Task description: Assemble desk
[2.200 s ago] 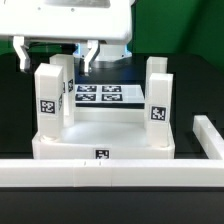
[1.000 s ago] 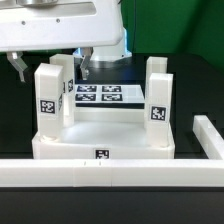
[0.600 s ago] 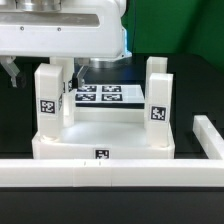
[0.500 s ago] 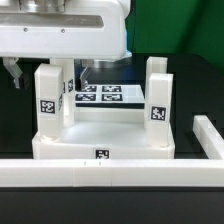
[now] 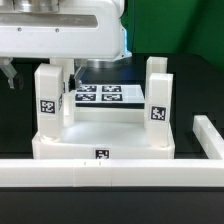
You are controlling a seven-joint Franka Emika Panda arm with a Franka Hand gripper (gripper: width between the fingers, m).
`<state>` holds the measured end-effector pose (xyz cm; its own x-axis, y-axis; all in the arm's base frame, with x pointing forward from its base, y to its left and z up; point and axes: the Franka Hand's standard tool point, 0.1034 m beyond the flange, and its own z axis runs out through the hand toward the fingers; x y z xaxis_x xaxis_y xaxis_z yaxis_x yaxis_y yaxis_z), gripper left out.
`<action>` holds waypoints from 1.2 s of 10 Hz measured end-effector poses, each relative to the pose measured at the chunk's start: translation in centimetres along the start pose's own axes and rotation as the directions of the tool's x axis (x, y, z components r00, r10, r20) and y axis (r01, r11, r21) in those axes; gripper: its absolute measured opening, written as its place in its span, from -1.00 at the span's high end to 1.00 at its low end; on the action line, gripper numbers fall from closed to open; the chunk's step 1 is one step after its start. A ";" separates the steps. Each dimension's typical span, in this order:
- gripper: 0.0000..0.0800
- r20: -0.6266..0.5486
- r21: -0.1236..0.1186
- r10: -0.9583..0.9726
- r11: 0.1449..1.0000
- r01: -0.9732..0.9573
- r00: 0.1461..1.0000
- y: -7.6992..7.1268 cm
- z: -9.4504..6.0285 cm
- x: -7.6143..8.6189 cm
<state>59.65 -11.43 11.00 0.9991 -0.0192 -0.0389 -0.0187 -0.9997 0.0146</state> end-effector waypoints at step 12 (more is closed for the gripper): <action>0.27 -0.079 0.065 0.556 0.831 -0.552 0.827 0.1 0.3 -0.3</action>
Offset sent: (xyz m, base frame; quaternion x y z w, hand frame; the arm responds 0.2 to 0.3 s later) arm 0.0000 0.0000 0.0000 0.0000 0.0000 0.0000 1.0000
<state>59.33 -11.52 10.76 0.8194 -0.5706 0.0550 -0.5698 -0.8212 -0.0316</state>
